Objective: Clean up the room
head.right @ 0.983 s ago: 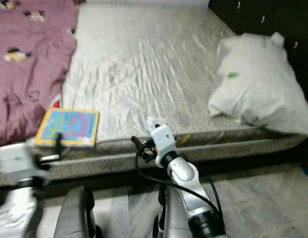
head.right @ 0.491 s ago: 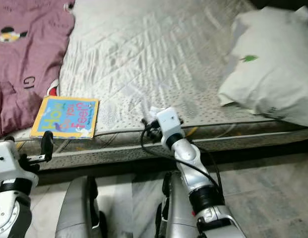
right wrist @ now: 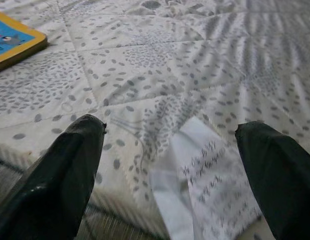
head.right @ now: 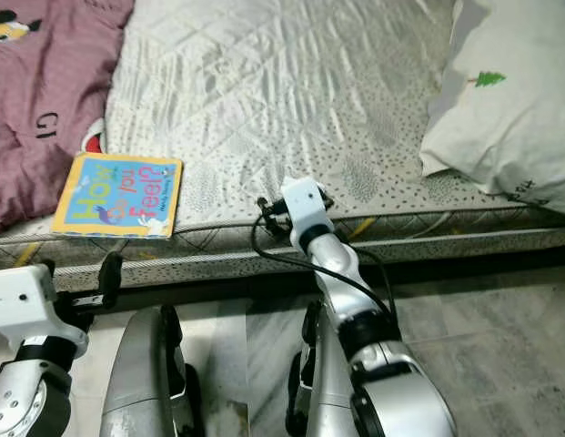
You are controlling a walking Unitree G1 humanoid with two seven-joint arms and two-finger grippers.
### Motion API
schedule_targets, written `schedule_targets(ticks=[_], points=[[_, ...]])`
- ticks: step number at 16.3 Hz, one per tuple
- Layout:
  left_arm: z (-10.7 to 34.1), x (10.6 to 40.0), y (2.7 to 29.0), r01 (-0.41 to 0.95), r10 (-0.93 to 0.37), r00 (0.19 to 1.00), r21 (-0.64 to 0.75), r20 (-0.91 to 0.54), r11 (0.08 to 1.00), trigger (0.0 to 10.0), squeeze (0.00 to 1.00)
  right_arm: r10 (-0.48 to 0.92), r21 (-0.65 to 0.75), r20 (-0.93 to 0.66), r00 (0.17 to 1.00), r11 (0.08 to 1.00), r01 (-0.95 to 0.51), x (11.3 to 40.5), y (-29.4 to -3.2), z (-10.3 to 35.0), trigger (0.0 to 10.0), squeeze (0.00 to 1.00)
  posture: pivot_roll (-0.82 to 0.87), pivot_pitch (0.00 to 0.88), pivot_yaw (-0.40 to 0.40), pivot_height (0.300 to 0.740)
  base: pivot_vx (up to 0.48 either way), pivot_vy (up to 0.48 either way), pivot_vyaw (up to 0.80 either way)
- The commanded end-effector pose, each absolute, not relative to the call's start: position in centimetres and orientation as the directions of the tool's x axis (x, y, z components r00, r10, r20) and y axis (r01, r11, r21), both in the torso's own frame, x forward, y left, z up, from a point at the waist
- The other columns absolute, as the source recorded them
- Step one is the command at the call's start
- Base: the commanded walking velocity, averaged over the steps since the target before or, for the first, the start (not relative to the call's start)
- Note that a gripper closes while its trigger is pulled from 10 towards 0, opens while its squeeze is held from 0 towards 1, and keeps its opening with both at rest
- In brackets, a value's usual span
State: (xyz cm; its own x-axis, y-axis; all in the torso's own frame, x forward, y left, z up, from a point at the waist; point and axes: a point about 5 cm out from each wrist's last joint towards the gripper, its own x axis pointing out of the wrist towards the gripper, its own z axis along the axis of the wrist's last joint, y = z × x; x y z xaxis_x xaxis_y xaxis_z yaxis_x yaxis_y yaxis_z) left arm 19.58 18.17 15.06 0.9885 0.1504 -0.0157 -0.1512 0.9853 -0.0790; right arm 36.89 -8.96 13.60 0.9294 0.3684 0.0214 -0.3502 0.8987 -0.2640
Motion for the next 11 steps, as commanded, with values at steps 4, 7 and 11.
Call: schedule_targets(ticks=[4, 7, 11], points=[[16.0, 19.5, 18.0, -0.135, 0.135, 0.991, -0.068, -0.002, 0.989, 10.0, 0.00, 0.334, -0.367, 0.010, 0.943, 0.878, -0.307, 37.1, -7.3, 13.1, 10.0, 0.00, 0.24, 0.336, -0.023, 0.538, 0.000, 0.000, 0.00], [15.9, 19.3, 18.3, -0.150, 0.149, 0.989, -0.068, -0.014, 0.986, 10.0, 0.00, 0.303, -0.436, -0.084, 0.949, 0.845, -0.308, 36.8, -7.3, 11.2, 10.0, 0.00, 0.24, 0.330, -0.034, 0.538, 0.000, 0.000, 0.00], [15.9, 19.7, 18.1, -0.157, 0.156, 0.988, -0.080, -0.010, 0.984, 10.0, 0.00, 0.165, -0.478, -0.118, 0.979, 0.855, -0.202, 37.3, -9.7, 10.7, 10.0, 0.00, 0.24, 0.319, -0.039, 0.538, 0.000, 0.000, 0.00]])
